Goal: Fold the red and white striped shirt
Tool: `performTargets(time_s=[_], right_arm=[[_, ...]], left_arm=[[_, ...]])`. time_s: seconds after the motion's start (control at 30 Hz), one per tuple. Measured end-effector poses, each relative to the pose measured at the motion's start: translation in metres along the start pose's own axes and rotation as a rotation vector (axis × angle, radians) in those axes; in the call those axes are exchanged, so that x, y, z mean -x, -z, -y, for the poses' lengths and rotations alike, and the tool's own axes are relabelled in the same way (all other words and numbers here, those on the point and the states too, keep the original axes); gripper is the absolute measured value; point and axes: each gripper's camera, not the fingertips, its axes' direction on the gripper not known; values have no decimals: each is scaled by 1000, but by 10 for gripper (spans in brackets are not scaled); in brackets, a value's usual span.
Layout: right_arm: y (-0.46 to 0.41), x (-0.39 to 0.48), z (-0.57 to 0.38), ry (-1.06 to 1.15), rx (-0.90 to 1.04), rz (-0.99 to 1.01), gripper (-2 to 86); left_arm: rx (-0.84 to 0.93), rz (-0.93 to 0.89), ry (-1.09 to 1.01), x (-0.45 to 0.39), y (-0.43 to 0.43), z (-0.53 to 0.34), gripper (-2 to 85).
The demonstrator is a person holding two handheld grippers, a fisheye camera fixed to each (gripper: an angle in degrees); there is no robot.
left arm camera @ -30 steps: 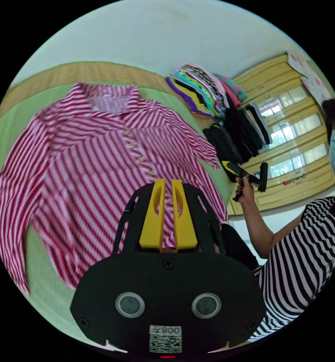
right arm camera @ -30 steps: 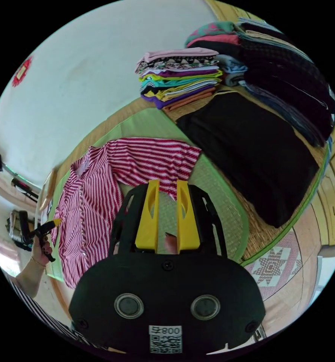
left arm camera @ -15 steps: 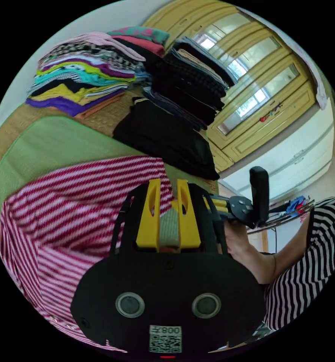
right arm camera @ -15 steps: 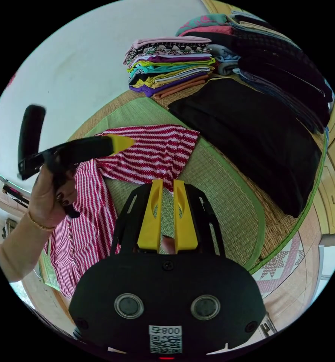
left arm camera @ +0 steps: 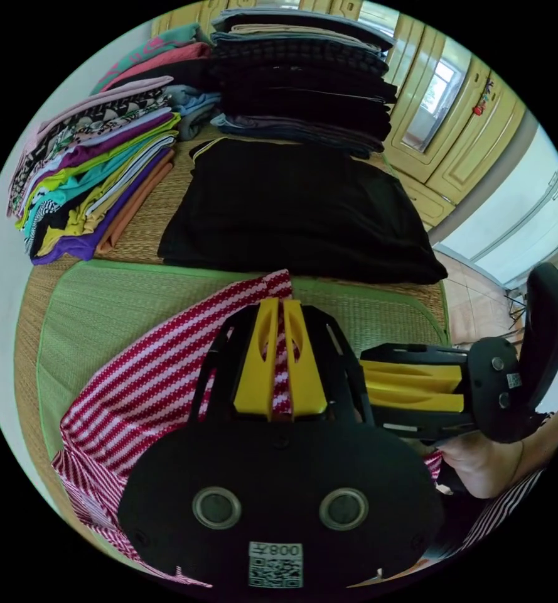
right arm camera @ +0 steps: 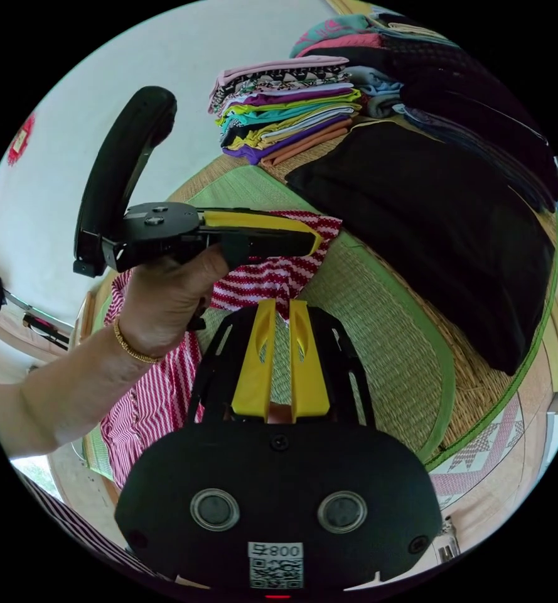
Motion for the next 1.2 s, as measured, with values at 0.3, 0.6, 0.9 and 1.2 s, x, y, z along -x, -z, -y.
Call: performTargets(time_s=[0.3, 0.6, 0.9, 1.2], right_arm=[[-4, -7, 6, -4, 0, 33, 36], [-10, -11, 7, -26, -5, 83, 30], [-5, 16, 20, 42, -75, 160, 26], [33, 110, 75, 269, -234, 400, 23]], left_arm=[[8, 13, -1, 2, -13, 9, 23], [-71, -47, 64, 28, 12, -6, 8], [-284, -234, 265, 102, 98, -48, 7], [-626, -281, 475, 201, 249, -145, 7]])
